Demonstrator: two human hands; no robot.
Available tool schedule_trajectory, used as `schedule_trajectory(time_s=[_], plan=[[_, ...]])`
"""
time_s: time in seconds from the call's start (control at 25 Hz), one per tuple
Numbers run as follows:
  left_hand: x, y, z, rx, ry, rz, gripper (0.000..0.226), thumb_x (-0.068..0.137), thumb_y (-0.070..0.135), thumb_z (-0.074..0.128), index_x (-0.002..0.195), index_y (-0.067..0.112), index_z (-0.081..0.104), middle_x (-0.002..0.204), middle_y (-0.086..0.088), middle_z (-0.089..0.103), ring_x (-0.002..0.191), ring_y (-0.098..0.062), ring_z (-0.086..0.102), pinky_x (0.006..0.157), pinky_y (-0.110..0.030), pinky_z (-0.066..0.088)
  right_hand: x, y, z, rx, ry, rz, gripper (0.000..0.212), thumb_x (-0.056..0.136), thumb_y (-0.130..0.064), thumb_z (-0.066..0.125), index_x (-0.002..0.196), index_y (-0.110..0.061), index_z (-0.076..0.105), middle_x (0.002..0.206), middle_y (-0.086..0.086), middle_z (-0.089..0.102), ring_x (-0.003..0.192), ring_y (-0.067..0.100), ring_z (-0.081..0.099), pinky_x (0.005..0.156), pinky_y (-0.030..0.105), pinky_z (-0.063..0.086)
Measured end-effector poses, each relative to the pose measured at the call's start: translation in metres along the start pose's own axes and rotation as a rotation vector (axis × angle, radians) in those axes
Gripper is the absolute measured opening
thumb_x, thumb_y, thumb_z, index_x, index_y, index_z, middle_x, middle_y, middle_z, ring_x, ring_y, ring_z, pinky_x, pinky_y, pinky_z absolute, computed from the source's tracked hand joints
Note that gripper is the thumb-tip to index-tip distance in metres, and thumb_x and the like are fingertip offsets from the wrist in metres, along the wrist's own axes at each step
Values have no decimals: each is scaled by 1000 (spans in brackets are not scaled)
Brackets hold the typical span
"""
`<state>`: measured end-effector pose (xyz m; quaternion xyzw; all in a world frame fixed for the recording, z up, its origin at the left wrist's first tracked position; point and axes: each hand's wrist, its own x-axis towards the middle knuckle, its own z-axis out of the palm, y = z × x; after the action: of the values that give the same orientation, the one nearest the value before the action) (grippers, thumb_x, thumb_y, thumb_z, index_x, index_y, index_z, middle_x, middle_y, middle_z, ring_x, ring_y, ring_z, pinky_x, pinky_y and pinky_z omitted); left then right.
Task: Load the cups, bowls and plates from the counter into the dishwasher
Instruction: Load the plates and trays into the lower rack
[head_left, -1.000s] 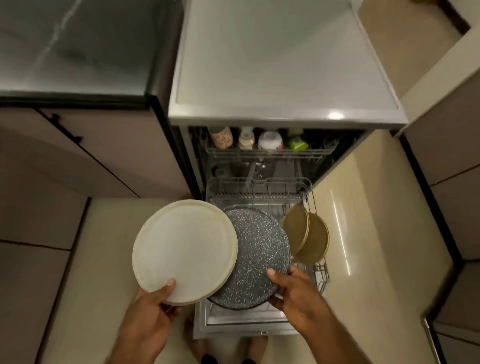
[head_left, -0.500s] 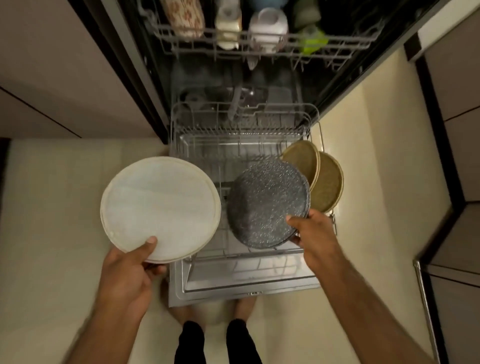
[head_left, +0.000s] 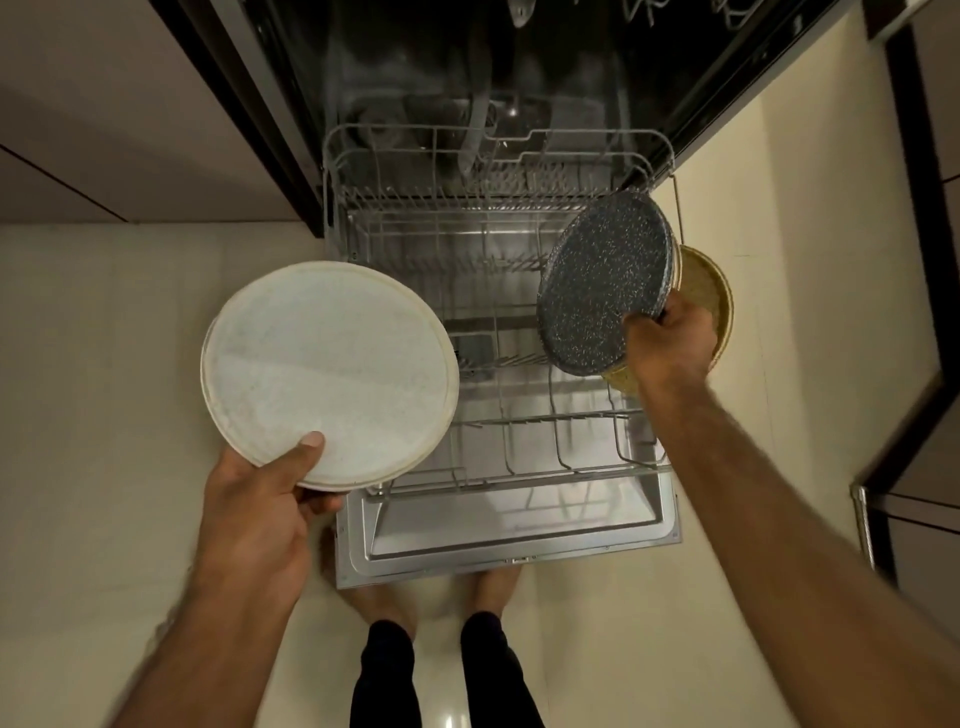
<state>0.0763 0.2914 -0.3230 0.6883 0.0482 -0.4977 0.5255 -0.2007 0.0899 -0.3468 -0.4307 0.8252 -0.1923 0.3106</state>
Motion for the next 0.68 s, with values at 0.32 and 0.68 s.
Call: schedule_trajectory(time_s=[0.32, 0.68], plan=[[5, -4, 2, 16, -32, 9, 37, 93, 0, 64, 120, 26, 65, 113, 0, 73, 79, -18, 67, 46, -23, 51, 10, 1, 36, -73, 4, -28, 29, 88, -2, 55, 110, -16, 67, 84, -9, 61, 70, 2, 58, 45, 7, 45], [2, -6, 7, 21, -19, -13, 32, 93, 1, 65, 111, 27, 68, 108, 0, 74, 71, -17, 66, 45, -24, 50, 4, 13, 44, -18, 10, -58, 35, 89, -16, 69, 124, -14, 65, 109, -4, 70, 90, 11, 63, 75, 18, 52]])
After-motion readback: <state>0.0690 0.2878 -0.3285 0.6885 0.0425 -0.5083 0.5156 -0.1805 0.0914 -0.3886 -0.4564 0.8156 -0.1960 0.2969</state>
